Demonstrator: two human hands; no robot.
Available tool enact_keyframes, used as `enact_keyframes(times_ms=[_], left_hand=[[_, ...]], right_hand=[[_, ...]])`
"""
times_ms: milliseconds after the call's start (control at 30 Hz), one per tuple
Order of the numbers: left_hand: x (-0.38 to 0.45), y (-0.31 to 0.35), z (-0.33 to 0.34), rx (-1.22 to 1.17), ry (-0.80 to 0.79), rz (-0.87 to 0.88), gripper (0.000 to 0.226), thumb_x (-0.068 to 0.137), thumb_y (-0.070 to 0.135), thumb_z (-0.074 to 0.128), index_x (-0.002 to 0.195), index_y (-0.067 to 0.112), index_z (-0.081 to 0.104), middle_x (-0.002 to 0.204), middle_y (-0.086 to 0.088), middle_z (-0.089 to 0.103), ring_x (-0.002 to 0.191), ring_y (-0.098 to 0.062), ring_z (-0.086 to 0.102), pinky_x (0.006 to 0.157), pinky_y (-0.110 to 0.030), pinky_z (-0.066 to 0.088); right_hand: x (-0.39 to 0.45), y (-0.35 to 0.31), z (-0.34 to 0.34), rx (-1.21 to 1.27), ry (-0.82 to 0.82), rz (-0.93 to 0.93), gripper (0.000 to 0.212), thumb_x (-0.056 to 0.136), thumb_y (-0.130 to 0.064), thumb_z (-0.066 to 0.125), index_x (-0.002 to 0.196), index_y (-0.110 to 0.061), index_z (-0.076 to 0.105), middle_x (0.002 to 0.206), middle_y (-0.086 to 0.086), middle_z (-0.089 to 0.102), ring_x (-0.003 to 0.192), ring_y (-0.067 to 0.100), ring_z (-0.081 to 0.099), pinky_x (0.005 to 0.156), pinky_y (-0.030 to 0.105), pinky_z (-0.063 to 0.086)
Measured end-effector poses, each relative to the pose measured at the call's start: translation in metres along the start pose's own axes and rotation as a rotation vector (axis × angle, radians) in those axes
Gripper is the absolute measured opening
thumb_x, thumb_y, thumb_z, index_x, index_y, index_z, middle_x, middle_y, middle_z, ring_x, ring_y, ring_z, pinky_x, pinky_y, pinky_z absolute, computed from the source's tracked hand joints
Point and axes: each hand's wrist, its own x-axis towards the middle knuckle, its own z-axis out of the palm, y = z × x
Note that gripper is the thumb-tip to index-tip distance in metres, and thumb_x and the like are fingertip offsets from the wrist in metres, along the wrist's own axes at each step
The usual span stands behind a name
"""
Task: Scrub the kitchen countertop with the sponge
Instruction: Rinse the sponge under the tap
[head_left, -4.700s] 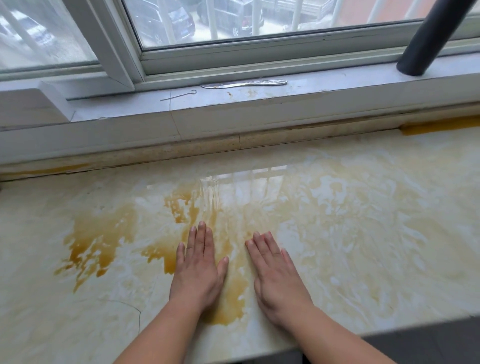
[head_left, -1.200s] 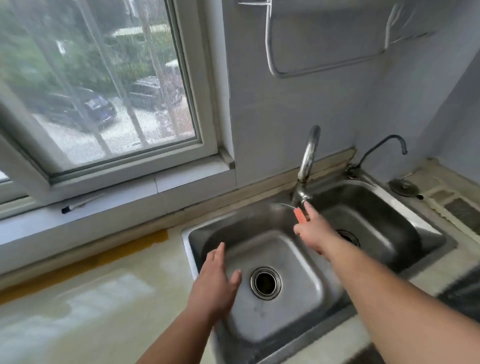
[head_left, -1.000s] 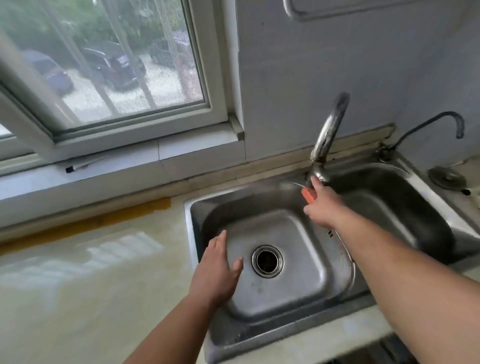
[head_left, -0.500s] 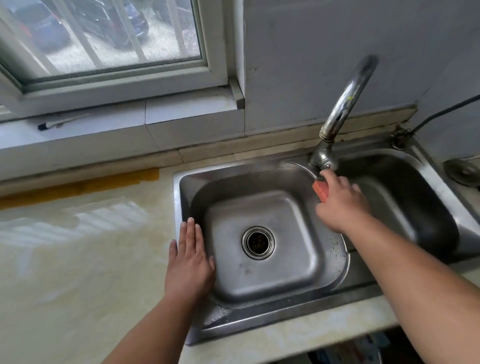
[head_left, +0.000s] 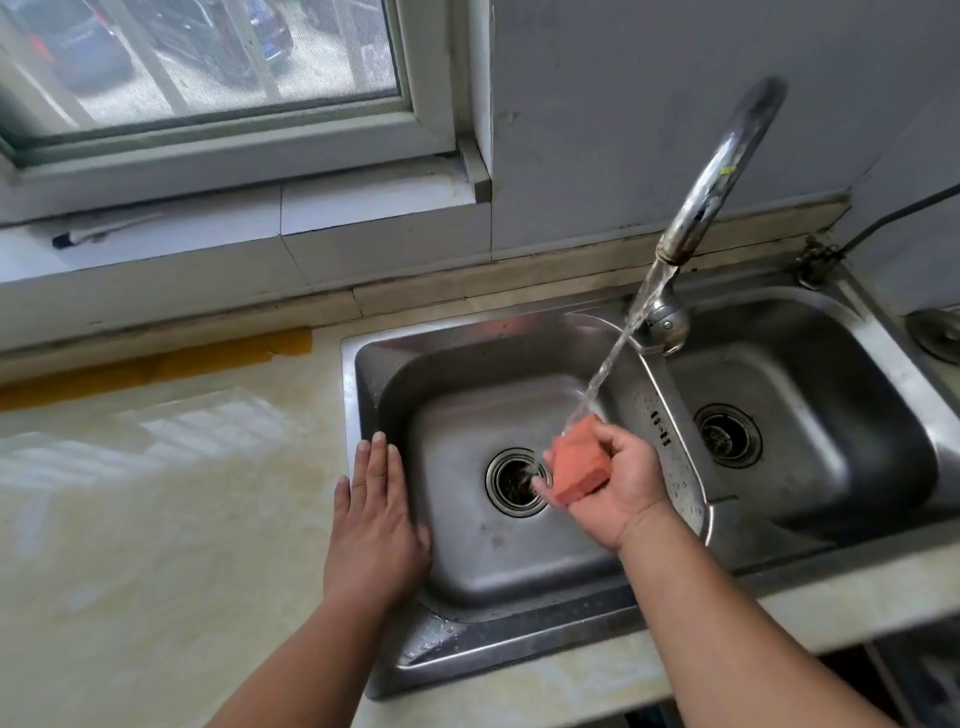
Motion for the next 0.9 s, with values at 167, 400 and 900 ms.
enact_keyframes(times_ms=[167, 400, 900], left_hand=[[0.0, 0.0, 0.0, 0.013, -0.006, 0.008, 0.093, 0.097, 0.041, 0.041, 0.163, 0.011, -0.017, 0.165, -0.005, -0.038, 0.152, -0.021, -0.038, 0.129, -0.045, -0.006], [0.001, -0.002, 0.003, 0.04, -0.003, 0.015, 0.095, 0.092, 0.047, 0.037, 0.164, 0.01, -0.013, 0.167, -0.007, -0.034, 0.152, -0.022, -0.037, 0.129, -0.046, -0.004], [0.002, 0.0, 0.0, 0.039, -0.004, 0.029, 0.097, 0.089, 0.048, 0.04, 0.165, 0.007, -0.004, 0.171, -0.011, -0.025, 0.154, -0.025, -0.034, 0.128, -0.048, -0.004]], right_hand=[[0.018, 0.001, 0.029, 0.152, -0.058, 0.028, 0.019, 0.103, -0.026, 0.05, 0.117, -0.018, 0.058, 0.111, 0.015, 0.06, 0.08, 0.022, 0.058, 0.071, 0.037, 0.05], [0.039, -0.001, 0.034, 0.037, 0.035, -0.017, 0.045, 0.099, -0.064, 0.044, 0.086, -0.023, 0.057, 0.079, -0.001, 0.059, 0.055, 0.009, 0.038, 0.043, 0.014, 0.032], [0.059, 0.001, 0.036, -0.071, 0.336, -0.091, 0.035, 0.104, -0.037, 0.051, 0.073, -0.023, 0.046, 0.059, -0.005, 0.033, 0.035, 0.007, 0.024, 0.032, 0.013, 0.015]])
